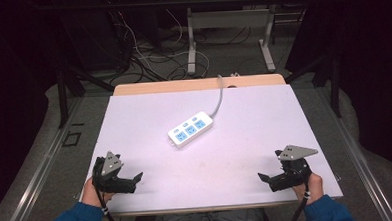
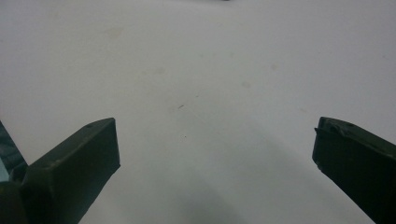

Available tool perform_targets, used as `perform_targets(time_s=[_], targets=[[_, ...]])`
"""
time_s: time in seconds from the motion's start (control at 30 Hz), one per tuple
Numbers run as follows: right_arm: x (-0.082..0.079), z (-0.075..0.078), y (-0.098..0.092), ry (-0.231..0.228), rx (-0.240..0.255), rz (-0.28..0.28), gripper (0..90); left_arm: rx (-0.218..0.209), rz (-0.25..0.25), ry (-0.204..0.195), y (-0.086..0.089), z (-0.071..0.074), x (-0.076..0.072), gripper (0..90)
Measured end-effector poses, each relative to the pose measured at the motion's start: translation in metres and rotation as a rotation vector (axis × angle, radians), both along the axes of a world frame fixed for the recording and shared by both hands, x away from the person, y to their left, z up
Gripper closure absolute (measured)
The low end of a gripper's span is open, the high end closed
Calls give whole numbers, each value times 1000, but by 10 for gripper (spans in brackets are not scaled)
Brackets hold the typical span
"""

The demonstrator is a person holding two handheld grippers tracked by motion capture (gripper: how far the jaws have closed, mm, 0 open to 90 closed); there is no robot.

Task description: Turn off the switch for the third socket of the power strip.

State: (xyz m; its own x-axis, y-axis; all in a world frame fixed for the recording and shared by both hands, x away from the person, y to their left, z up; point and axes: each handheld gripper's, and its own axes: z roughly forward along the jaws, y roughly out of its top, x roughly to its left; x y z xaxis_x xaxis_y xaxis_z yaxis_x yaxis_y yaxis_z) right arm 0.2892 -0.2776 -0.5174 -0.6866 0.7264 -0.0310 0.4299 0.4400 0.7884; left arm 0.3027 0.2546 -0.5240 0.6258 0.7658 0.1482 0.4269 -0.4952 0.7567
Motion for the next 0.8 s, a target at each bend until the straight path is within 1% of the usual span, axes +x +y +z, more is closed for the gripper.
perform_targets(time_s=[0.07,0.1,0.13,0.27,0.3,0.33,0.37,0.4,0.43,0.47,0.63,0.67,0.7,0.73,0.8], targets=[[1,0,0,-7,-2,4,1,11,-4,-1,0,1,0,1],[0,0,0,0,2,-4,2,15,-4,3,0,2,0,1],[1,0,0,2,-4,-5,3,13,-1,4,0,2,1,1],[2,-1,0,3,2,-7,5,11,3,8,-1,2,2,1],[2,-1,0,3,2,-7,5,-1,7,9,-1,2,2,1],[2,-2,0,11,5,-10,6,-5,9,15,-2,2,2,1],[2,-2,0,11,5,-10,6,0,6,17,-2,3,3,1],[1,-2,0,12,6,-15,6,8,9,6,-2,3,4,1],[1,-2,0,12,6,-15,6,8,9,6,-2,3,4,1],[2,-2,-1,8,5,-12,7,10,10,15,-3,4,5,1],[3,-2,0,9,-2,-17,7,9,16,17,-3,5,7,1],[3,-2,0,8,3,-17,7,2,22,15,-3,6,8,1],[3,-2,0,9,1,-14,7,7,21,19,-3,7,9,1],[3,-2,0,11,0,-15,9,-6,26,16,-4,7,10,1],[3,-2,1,15,3,-17,9,6,26,15,-6,10,13,1]])
